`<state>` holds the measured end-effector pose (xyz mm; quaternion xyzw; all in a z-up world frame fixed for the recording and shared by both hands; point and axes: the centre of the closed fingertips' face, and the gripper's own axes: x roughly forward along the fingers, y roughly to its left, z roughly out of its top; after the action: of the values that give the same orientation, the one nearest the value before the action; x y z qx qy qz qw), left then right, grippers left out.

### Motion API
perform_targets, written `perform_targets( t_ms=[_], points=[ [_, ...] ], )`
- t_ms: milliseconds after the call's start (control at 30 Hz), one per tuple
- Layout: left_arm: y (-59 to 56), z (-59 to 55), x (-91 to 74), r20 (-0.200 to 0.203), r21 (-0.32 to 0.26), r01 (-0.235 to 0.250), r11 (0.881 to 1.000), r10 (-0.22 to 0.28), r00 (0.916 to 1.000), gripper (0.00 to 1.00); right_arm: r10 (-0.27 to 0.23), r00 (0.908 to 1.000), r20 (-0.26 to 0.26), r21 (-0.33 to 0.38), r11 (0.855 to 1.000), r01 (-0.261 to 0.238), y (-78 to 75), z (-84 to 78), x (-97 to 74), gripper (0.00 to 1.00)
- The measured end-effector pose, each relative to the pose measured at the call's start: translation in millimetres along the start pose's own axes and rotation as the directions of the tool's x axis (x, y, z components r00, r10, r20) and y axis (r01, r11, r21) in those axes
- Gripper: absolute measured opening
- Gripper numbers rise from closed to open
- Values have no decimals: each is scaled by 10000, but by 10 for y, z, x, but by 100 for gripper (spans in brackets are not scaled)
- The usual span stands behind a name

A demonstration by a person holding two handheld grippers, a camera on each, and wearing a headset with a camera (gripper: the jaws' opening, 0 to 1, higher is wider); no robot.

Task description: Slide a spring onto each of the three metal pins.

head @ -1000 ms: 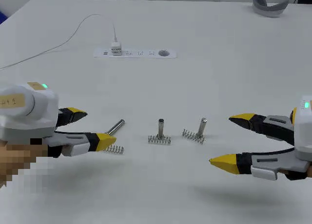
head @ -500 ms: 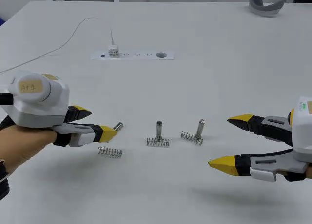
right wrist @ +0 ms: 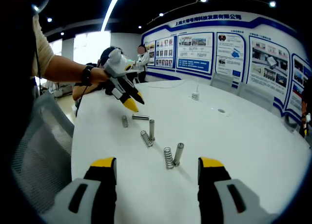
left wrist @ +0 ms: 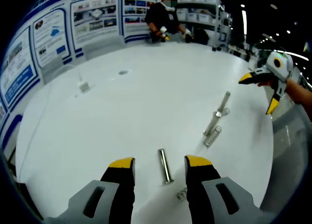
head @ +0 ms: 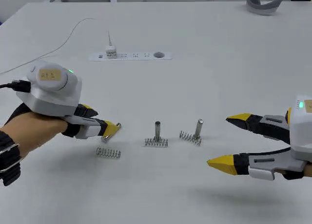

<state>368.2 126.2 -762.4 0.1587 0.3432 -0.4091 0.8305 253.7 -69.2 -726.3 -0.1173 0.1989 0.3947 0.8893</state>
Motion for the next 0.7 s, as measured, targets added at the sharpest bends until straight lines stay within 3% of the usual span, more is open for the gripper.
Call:
perform_targets(
  t_ms=[167, 367, 700],
  points=[
    [-47, 1, 69, -394, 312, 206, 9993, -194, 9990, 35, -4, 10000, 0, 16, 10000, 4, 2, -5, -4, 69],
    [-30, -36, 143, -1204, 575, 218, 9981, -147, 9926, 27, -7, 10000, 20, 44, 10000, 7, 0, -9, -3, 69],
    [-43, -102, 233, -2144, 431, 320, 9986, -220, 9765, 27, 9, 10000, 40, 108, 9999, -9, 8, -18, -4, 69]
  ],
)
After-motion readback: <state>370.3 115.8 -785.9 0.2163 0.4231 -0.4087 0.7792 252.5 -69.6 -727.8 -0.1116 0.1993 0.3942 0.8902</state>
